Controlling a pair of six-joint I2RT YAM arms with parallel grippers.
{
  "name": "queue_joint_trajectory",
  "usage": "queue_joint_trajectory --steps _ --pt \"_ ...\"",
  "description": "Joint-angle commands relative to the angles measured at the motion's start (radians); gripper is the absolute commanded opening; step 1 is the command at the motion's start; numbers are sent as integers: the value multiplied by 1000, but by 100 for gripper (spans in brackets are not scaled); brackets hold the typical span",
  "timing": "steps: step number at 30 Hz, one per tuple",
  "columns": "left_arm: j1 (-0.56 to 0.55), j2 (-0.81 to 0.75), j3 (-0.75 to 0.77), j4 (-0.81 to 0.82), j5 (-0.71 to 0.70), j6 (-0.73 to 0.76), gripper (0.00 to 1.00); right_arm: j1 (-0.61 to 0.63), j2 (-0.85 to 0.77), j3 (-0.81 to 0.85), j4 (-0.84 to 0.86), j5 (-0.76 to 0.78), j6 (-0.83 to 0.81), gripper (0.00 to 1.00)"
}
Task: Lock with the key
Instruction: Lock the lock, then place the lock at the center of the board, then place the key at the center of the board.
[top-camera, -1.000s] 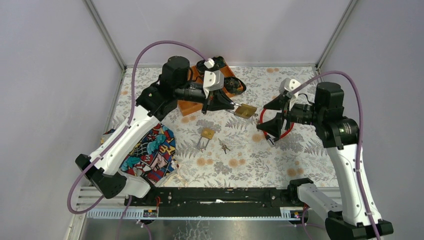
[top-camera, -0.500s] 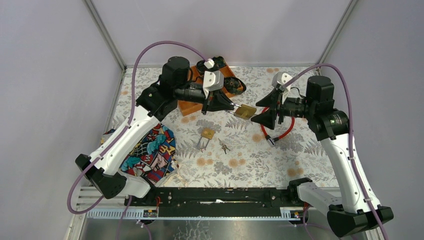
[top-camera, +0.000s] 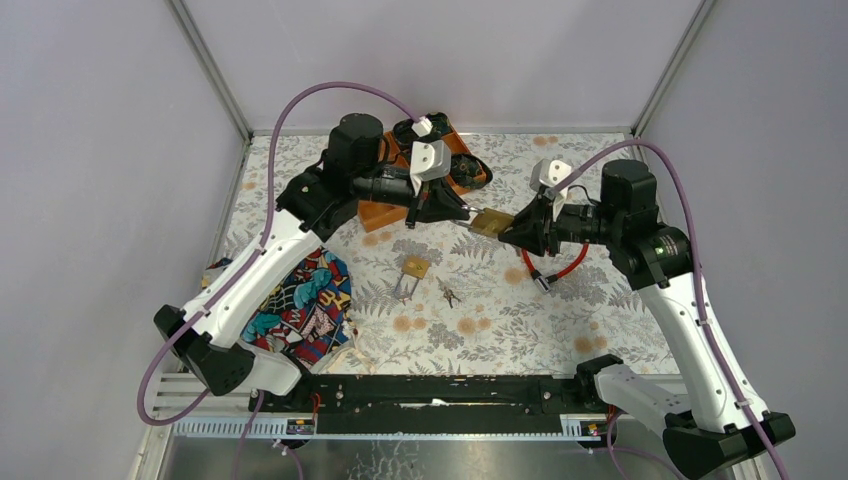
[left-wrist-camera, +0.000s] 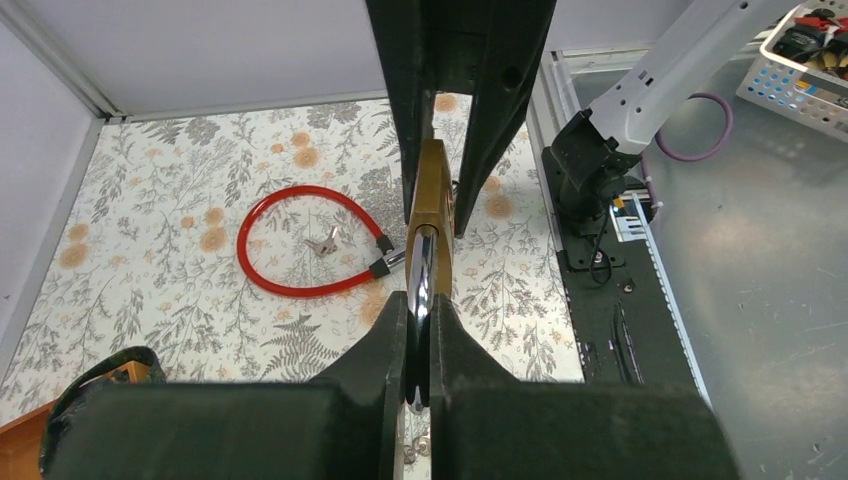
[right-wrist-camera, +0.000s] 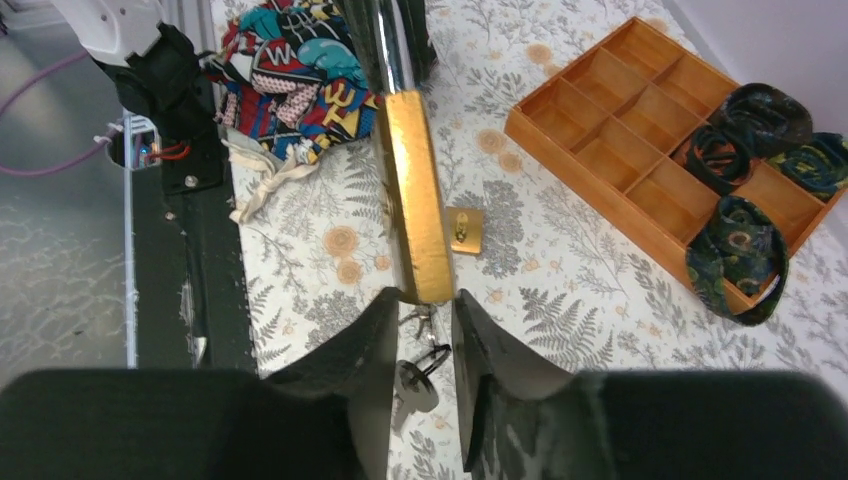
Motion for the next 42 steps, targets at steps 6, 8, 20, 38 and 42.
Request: queue_joint_trajectory --steps 6,8,20,38,42 --pt "-1 -22 20 114 72 0 0 -2 -1 72 -96 22 -81 47" --pt "-1 -24 19 114 72 1 0 -2 -7 75 -86 31 -77 45" --pt "1 -22 36 112 64 13 0 -2 13 79 -115 64 -90 0" --pt "94 -133 -381 332 -133 -291 0 -12 22 -226 107 269 309 0" --pt "18 -41 -563 506 -158 -526 0 -12 23 -396 189 279 644 0"
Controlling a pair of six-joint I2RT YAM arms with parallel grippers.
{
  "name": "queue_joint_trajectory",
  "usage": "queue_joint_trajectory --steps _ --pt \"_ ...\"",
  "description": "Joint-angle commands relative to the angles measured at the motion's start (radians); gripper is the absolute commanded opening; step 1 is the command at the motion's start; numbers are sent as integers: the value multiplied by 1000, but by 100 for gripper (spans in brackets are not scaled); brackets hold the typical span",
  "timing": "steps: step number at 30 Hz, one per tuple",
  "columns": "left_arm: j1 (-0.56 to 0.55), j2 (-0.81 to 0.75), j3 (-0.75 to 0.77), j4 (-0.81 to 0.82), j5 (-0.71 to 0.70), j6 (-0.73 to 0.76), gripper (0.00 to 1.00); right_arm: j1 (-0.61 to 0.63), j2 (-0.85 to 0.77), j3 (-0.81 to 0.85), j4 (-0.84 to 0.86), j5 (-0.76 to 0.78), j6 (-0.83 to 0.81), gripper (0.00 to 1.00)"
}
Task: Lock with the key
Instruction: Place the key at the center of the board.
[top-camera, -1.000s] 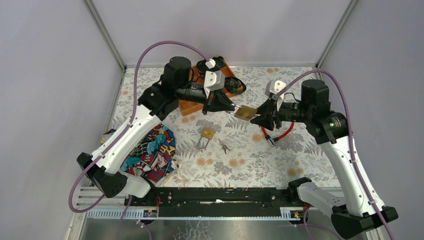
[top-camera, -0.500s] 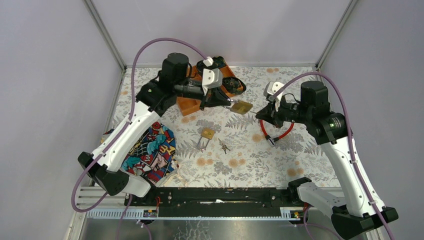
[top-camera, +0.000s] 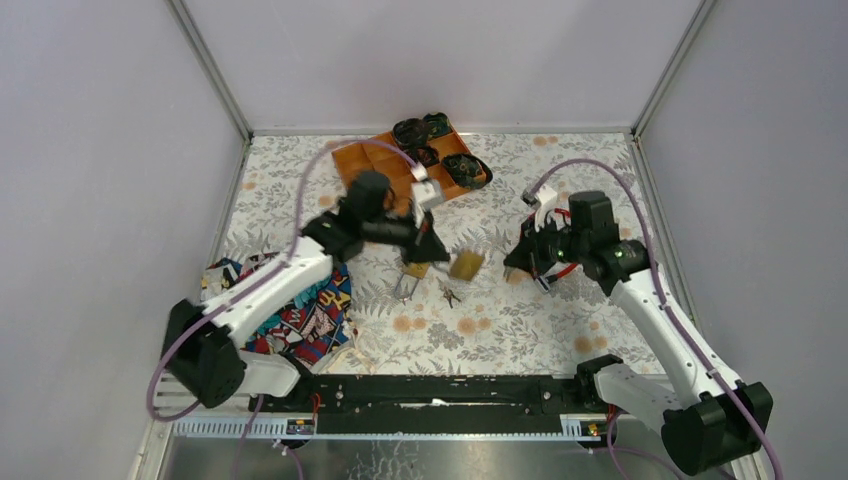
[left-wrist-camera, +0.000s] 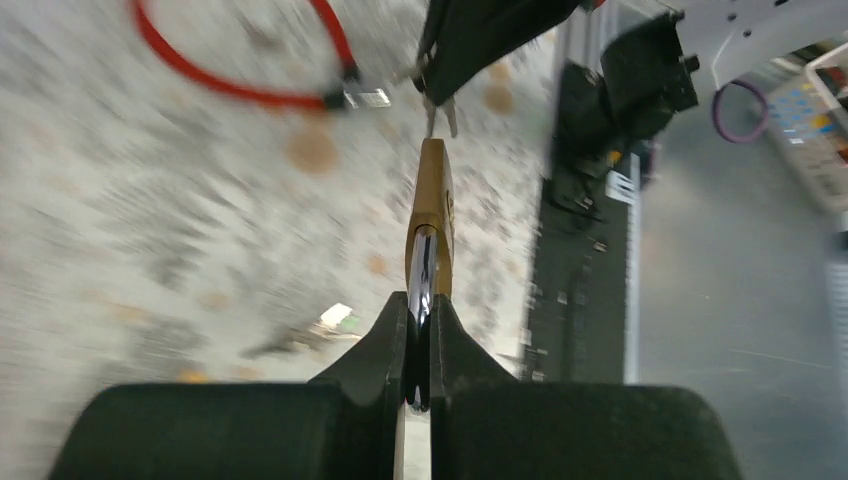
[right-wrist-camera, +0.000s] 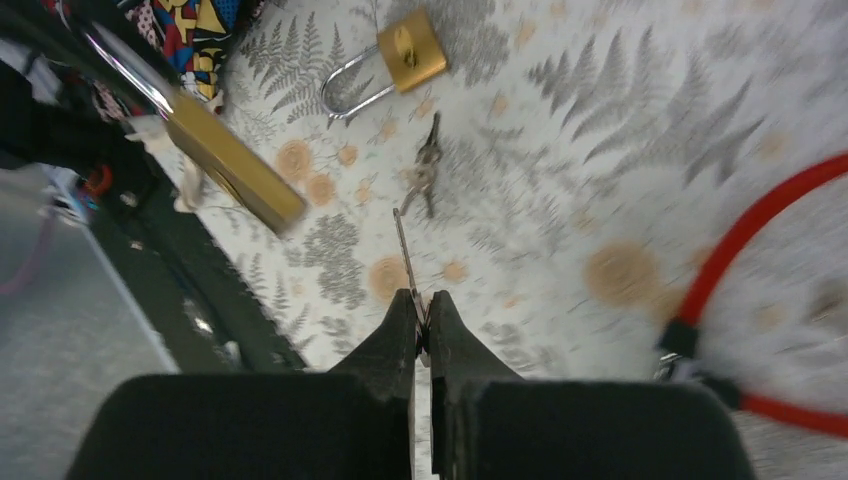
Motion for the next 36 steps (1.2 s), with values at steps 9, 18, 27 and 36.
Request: queue_joint_trajectory --steps 9,18,27,36 --pt "-238 305 -189 14 112 140 0 6 -34 -481 256 -159 704 0" --pt "-284 408 -291 77 116 53 0 20 49 -650 418 -164 772 0" --pt "-283 428 -315 165 -159 11 41 22 194 -606 340 -31 730 18" --pt "-286 349 -329 162 -365 -14 93 22 136 -466 114 148 703 74"
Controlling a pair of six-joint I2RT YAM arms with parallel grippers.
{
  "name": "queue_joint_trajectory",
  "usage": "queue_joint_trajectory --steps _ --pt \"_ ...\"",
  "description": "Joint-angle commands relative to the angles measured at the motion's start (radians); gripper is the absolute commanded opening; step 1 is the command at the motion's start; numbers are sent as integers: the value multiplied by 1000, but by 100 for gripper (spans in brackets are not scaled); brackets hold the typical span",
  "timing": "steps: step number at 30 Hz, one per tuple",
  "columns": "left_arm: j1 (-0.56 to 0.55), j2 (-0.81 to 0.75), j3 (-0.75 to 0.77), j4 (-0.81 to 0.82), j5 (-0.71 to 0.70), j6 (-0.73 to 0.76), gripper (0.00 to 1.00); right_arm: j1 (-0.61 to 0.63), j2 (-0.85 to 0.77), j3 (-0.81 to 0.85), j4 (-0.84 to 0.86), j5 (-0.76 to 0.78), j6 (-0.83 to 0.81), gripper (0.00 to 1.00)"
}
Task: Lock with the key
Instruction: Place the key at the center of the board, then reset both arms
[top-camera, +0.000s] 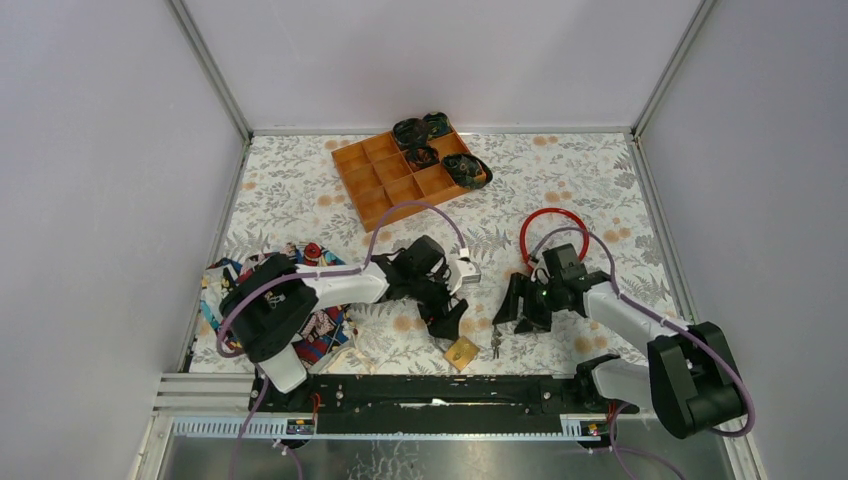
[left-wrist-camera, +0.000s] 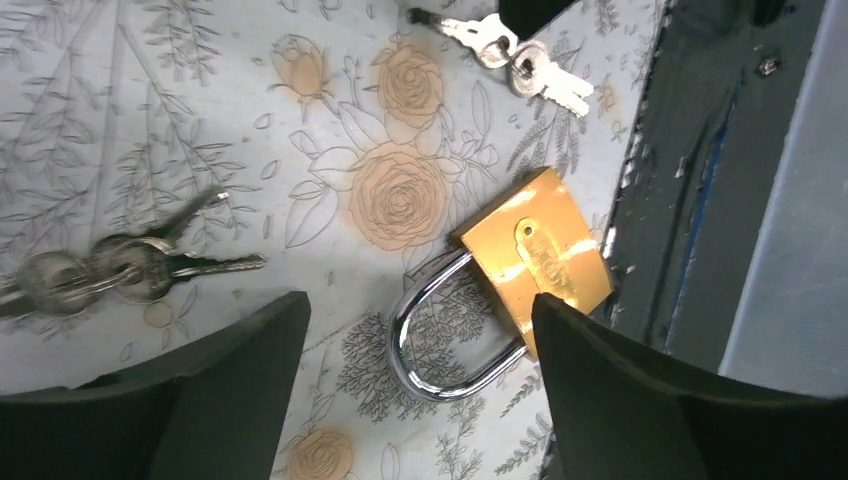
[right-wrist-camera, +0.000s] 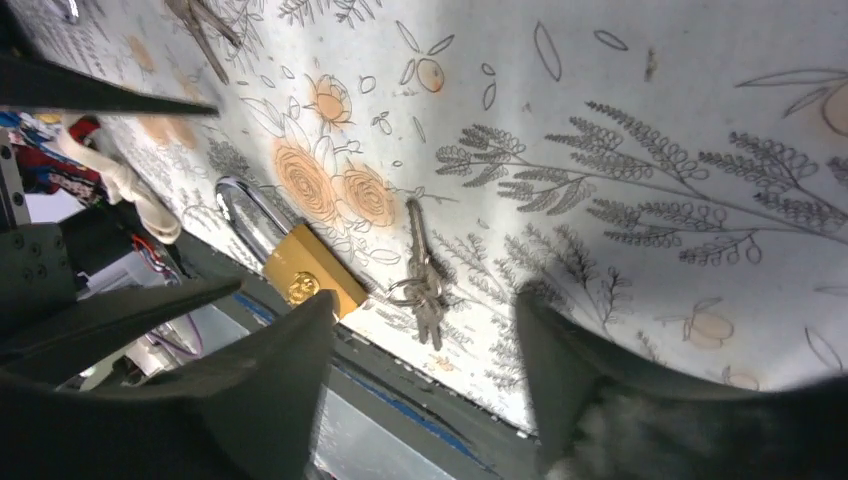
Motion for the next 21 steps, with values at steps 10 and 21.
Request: queue_joint_trajectory --steps 10,21 --pt "165 -250 65 54 -492 -259 98 2 -151 479 -256 427 -107 100" --pt "593 -528 -231 457 -826 -153 98 -82 -252 350 277 1193 -336 100"
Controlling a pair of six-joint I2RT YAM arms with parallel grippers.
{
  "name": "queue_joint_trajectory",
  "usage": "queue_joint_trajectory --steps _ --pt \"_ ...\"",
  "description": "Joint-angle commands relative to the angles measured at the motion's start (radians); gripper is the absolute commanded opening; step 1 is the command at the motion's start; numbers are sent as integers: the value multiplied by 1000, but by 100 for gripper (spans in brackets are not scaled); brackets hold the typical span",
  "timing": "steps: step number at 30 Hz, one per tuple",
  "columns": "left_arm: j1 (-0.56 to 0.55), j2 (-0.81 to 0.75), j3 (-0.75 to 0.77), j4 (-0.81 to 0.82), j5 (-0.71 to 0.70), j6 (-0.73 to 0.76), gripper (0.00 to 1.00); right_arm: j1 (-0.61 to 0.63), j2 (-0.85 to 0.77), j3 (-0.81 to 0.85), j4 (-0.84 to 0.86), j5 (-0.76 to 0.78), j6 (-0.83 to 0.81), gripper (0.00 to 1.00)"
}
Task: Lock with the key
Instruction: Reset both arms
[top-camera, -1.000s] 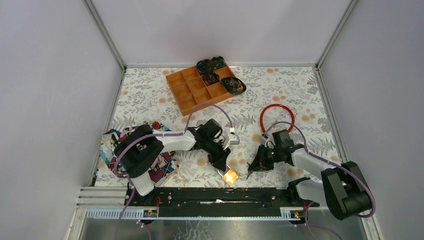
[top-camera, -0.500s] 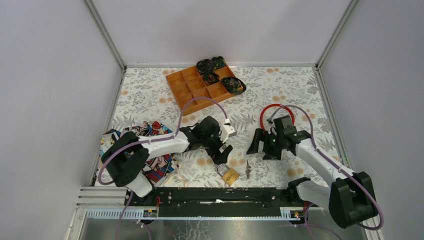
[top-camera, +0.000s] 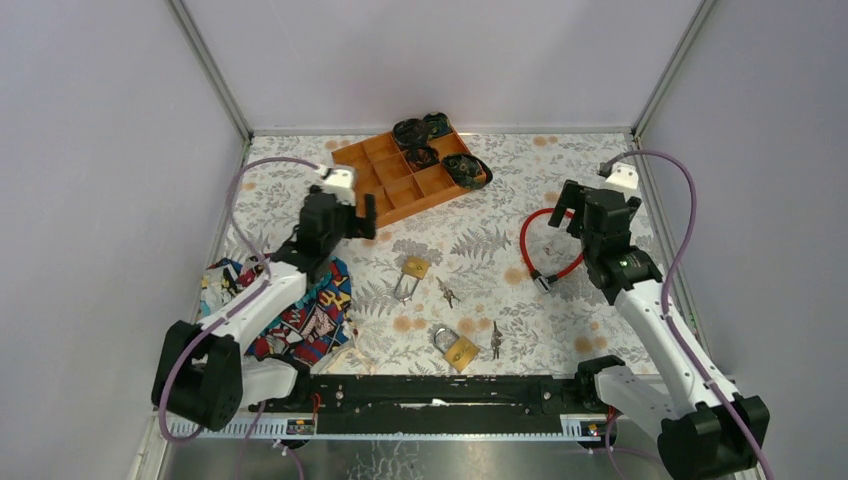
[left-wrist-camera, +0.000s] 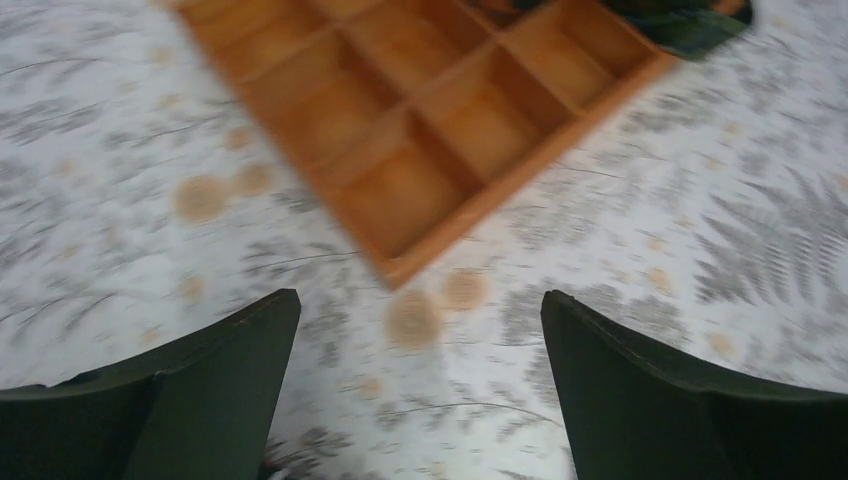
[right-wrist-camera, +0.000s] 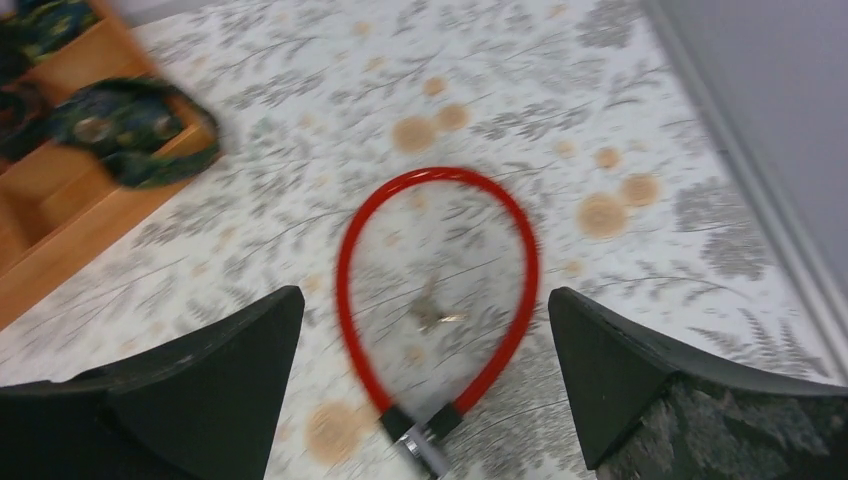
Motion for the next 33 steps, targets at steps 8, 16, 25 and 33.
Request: queue_joint_trajectory --steps 8,16,25,33 --pt "325 -254 -366 296 -127 -93 98 -2 -46 -147 -28 553 296 100" --pt "346 -333 -474 346 -77 -88 98 -3 -89 -200 -95 546 308 100" --pt "351 -375 -589 407 -25 -122 99 -3 -367 -433 47 313 115 100" --pt "352 -359 -615 443 29 -99 99 -2 -600 -581 93 339 161 100"
